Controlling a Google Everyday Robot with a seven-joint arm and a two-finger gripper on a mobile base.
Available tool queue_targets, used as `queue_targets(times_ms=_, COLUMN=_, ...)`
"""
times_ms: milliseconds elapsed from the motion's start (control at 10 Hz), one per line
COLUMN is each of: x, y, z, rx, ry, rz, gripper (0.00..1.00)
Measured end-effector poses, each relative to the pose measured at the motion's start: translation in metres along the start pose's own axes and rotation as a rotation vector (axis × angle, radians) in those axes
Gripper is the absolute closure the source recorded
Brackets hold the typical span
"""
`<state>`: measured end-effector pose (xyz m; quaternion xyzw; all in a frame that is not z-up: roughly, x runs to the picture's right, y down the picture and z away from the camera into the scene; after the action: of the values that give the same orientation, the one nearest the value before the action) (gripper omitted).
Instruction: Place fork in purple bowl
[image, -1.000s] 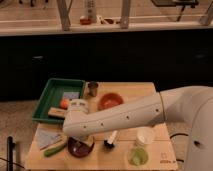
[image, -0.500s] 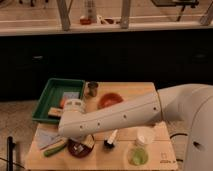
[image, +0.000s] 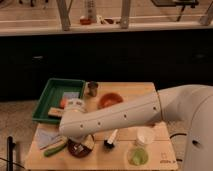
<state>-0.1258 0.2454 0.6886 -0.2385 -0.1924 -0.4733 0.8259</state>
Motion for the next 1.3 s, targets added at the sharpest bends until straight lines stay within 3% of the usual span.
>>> queue_targets(times_ms=1300, x=0.012, y=0.008, z=0.001, rx=-0.019, ry=-0.009, rz=0.012, gripper=0.20)
